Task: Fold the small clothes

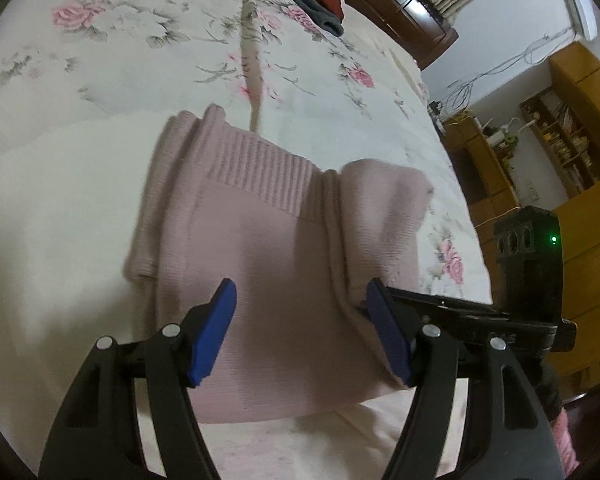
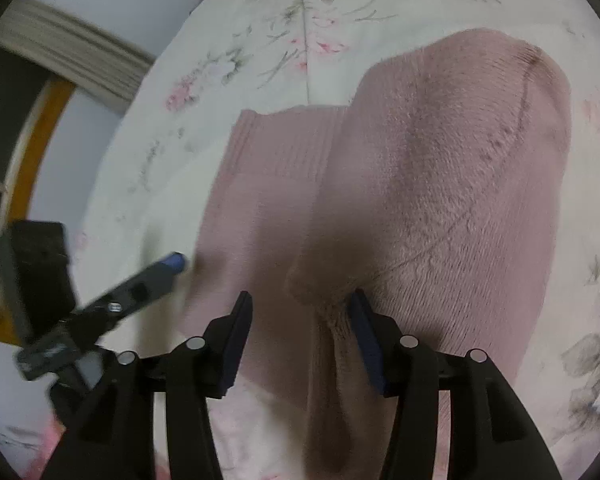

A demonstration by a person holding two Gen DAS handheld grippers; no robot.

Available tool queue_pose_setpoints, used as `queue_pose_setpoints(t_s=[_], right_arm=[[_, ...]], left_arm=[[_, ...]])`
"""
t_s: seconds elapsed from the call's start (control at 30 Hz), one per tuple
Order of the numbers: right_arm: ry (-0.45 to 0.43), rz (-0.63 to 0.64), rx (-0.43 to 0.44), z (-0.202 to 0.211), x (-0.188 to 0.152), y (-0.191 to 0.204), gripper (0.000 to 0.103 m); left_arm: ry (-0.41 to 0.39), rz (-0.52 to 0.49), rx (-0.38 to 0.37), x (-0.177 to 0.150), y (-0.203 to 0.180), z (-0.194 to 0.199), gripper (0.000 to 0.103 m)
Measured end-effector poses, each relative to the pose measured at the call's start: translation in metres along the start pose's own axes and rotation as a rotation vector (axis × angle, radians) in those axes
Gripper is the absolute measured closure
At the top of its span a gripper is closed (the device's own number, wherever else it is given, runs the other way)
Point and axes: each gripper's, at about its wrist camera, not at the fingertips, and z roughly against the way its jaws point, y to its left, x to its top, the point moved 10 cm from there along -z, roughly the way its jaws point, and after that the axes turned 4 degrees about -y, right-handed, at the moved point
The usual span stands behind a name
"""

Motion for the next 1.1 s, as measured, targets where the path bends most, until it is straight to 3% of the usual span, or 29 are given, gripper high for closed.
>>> queue_pose_setpoints(t_s=[0.17,0.4,0.6,0.83,0.93,1.0,1.1], right_arm=[[-0.095,-0.024,0.080,0.055,0.009,0.001,0.051],[-0.209,-0.076,-0.057,0.115,-0.002,-0.074,0.049],[-0.178,-0.164,-0.082,0.107,-0.042,-0.130,0.049],[-0.163,-0.217,-0.025,0.078,-0.070,-0.140,0.049],[-0.157,-0.238,-0.010,0.070,-0.079,-0.141,0.049],[-0.155,-0.250,-0.005,0.069,-0.082,-0.143,0.049],[-0.159,-0.266,0.005,0.069,-0.089,-0.145,0.049]], left_arm=[[0.036,0.055,-0.088,-0.006,-0.018,-0.018,0.036],[0.103,0.122,-0.165,-0.017,-0.038,-0.061,0.035],[0.145,0.128,-0.160,-0.020,-0.049,-0.091,0.035],[0.180,0.115,-0.128,-0.019,-0.060,-0.122,0.037],[0.184,0.094,-0.113,-0.017,-0.068,-0.129,0.049],[0.178,0.094,-0.130,-0.013,-0.073,-0.129,0.069],[0.136,0.068,-0.152,-0.007,-0.086,-0.123,0.076]])
